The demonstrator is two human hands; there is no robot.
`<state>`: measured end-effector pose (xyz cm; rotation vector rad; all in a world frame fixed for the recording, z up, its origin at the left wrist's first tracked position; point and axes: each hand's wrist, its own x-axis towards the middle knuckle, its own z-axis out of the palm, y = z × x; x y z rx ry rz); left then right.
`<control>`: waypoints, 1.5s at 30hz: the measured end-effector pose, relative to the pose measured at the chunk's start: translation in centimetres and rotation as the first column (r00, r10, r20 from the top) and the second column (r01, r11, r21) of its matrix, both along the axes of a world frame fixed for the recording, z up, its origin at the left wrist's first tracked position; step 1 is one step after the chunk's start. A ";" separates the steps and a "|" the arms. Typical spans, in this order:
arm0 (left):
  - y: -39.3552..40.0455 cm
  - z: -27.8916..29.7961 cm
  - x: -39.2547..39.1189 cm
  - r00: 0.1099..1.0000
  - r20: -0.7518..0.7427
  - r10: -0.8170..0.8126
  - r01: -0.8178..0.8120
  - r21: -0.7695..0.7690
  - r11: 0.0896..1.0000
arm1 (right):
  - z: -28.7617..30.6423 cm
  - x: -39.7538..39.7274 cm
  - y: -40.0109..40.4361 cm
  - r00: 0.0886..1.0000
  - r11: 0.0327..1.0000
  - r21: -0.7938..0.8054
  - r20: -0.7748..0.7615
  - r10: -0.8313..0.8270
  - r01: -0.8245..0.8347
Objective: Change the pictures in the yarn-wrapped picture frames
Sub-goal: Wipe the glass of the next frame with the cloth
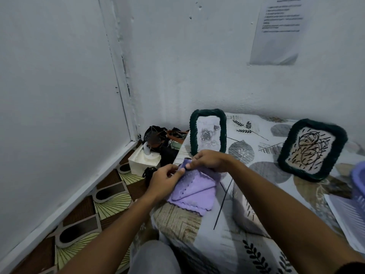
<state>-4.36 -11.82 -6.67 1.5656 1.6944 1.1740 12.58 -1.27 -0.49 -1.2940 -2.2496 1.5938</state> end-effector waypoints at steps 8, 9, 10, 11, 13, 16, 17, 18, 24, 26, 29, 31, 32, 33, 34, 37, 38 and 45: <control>0.4 1.3 2.9 0.993 0.116 0.015 -0.018 0.032 0.999 | 1.5 7.1 -2.3 0.836 0.858 -0.498 -0.413 -0.360 0.124; 0.6 1.6 3.2 0.995 0.098 0.036 -0.042 0.060 0.997 | 1.3 8.1 -2.6 0.789 0.835 -0.532 -0.449 -0.420 0.142; 0.9 1.8 3.6 0.995 0.088 0.047 -0.054 0.078 0.995 | 1.2 9.0 -2.9 0.733 0.811 -0.567 -0.491 -0.472 0.143; 1.1 2.1 4.2 0.996 0.082 0.043 -0.050 0.094 0.994 | 1.1 10.1 -3.4 0.666 0.789 -0.594 -0.528 -0.527 0.154; 1.5 2.3 5.6 0.998 0.062 0.009 -0.016 0.107 0.994 | 0.8 12.2 -4.3 0.521 0.748 -0.650 -0.596 -0.611 0.133; 1.8 2.2 7.7 0.999 0.002 -0.033 0.032 0.091 0.995 | 0.5 15.3 -5.8 0.310 0.695 -0.706 -0.636 -0.707 0.135; 1.9 2.1 8.5 0.998 -0.018 -0.059 0.060 0.089 0.994 | 0.2 16.2 -6.2 0.237 0.668 -0.727 -0.628 -0.741 0.159; 1.8 2.0 9.3 0.995 -0.046 -0.089 0.092 0.078 0.993 | 0.1 17.3 -6.5 0.161 0.637 -0.750 -0.616 -0.771 0.179; 1.1 0.9 13.1 0.917 -0.266 -0.296 0.299 -0.030 0.954 | 0.7 22.6 -7.8 -0.089 0.490 -0.601 -0.684 -0.724 0.631; 0.9 0.4 13.7 0.864 -0.360 -0.352 0.349 -0.076 0.934 | 1.2 23.2 -8.2 0.044 0.351 -0.327 -0.673 -0.738 0.878; 0.3 -0.1 14.3 0.802 -0.417 -0.429 0.401 -0.156 0.903 | 0.4 22.7 -8.6 0.260 0.376 -0.080 -0.592 -0.763 0.923; -0.1 -0.7 14.6 0.744 -0.482 -0.463 0.416 -0.208 0.885 | -1.2 22.1 -8.6 0.391 0.469 -0.036 -0.497 -0.775 0.882; -0.2 -1.1 14.6 0.719 -0.507 -0.475 0.421 -0.226 0.878 | -2.0 21.7 -8.6 0.446 0.498 0.003 -0.450 -0.774 0.867; -0.5 -1.4 14.6 0.702 -0.525 -0.482 0.421 -0.239 0.875 | -2.8 21.4 -8.6 0.491 0.524 0.046 -0.425 -0.761 0.851; -0.6 -1.7 14.5 0.688 -0.543 -0.481 0.416 -0.248 0.875 | -3.6 21.0 -8.4 0.525 0.544 0.078 -0.402 -0.750 0.836; -1.0 -2.3 14.4 0.646 -0.603 -0.468 0.400 -0.255 0.880 | -4.8 19.9 -8.2 0.597 0.588 0.153 -0.381 -0.706 0.794; -1.1 -2.4 14.3 0.635 -0.619 -0.463 0.400 -0.249 0.882 | -4.8 19.5 -8.3 0.618 0.599 0.183 -0.372 -0.692 0.780; -0.8 -2.6 14.3 0.603 -0.648 -0.465 0.415 -0.243 0.877 | -6.0 19.5 -7.4 0.746 0.647 0.379 -0.249 -0.617 0.662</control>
